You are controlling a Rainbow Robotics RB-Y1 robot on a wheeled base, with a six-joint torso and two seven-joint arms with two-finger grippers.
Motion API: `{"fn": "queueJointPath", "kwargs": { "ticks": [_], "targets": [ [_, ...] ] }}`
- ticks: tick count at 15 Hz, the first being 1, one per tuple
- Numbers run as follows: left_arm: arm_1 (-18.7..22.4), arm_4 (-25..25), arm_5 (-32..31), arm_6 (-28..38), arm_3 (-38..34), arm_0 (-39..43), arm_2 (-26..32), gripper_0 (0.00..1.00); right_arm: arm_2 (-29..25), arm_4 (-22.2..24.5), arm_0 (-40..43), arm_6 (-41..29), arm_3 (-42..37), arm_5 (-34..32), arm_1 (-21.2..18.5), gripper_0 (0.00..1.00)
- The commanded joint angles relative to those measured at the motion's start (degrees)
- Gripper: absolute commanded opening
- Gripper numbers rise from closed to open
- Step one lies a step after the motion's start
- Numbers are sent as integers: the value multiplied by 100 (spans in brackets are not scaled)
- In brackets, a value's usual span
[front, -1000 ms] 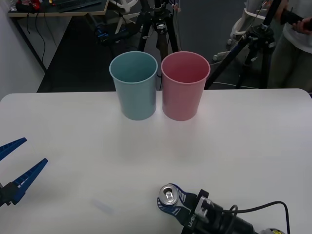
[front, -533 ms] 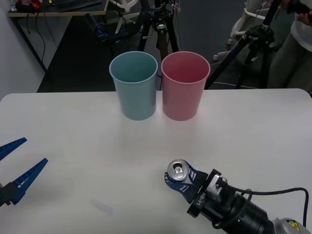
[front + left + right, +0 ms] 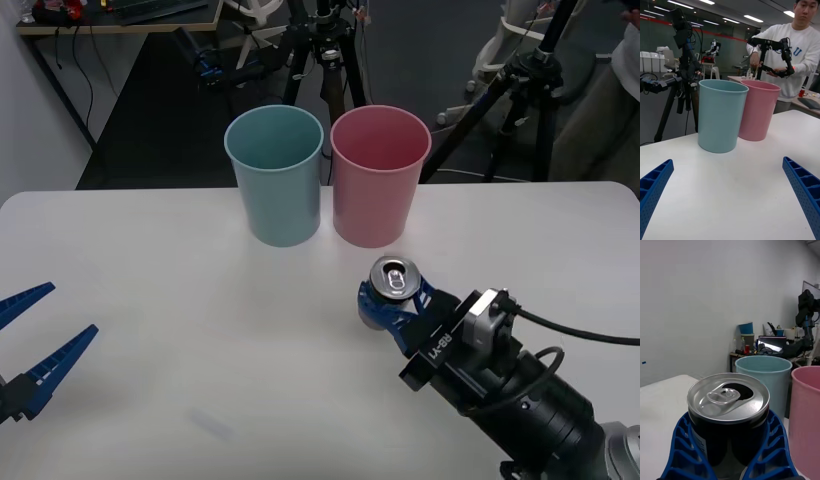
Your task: Grasp the object on the table and drop it into the matching bin: aluminum can to the light blue bin, PET bottle to the pink bin.
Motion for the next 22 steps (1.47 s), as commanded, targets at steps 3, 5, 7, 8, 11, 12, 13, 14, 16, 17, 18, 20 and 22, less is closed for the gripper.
{"fn": "queueJointPath", "kwargs": {
  "ticks": [3, 5, 7, 8, 11, 12, 13, 14, 16, 17, 18, 20, 22],
  "targets": [
    [0, 0, 0, 0, 0, 0, 0, 100, -2, 1013, -385, -1194, -370, 299, 146, 0],
    [0, 0, 0, 0, 0, 0, 0, 100, 25, 1567, -614, -1686, -379, 351, 295, 0],
    [0, 0, 0, 0, 0, 0, 0, 100, 174, 2129, -912, -2292, -352, 509, 445, 0],
    [0, 0, 0, 0, 0, 0, 0, 100, 332, 2419, -1132, -2662, -317, 729, 427, 0],
    [0, 0, 0, 0, 0, 0, 0, 100, 587, 2894, -1844, -3435, 96, 1054, 445, 0],
    [0, 0, 0, 0, 0, 0, 0, 100, 622, 2947, -2064, -3567, 281, 1125, 480, 0],
    [0, 0, 0, 0, 0, 0, 0, 100, 613, 2964, -2266, -3611, 474, 1151, 559, 0],
    [0, 0, 0, 0, 0, 0, 0, 100, 622, 2964, -2530, -3620, 720, 1230, 664, 0],
    [0, 0, 0, 0, 0, 0, 0, 100, 613, 2964, -2969, -3646, 1107, 1380, 761, 0],
    [0, 0, 0, 0, 0, 0, 0, 100, 605, 2964, -3250, -3681, 1362, 1450, 822, 0],
    [0, 0, 0, 0, 0, 0, 0, 100, 587, 2964, -3461, -3707, 1555, 1494, 866, 0],
    [0, 0, 0, 0, 0, 0, 0, 100, 517, 2956, -3954, -3778, 1959, 1652, 919, 0],
    [0, 0, 0, 0, 0, 0, 0, 100, 517, 2903, -4358, -3839, 2337, 1810, 945, 0]
  ]
}}
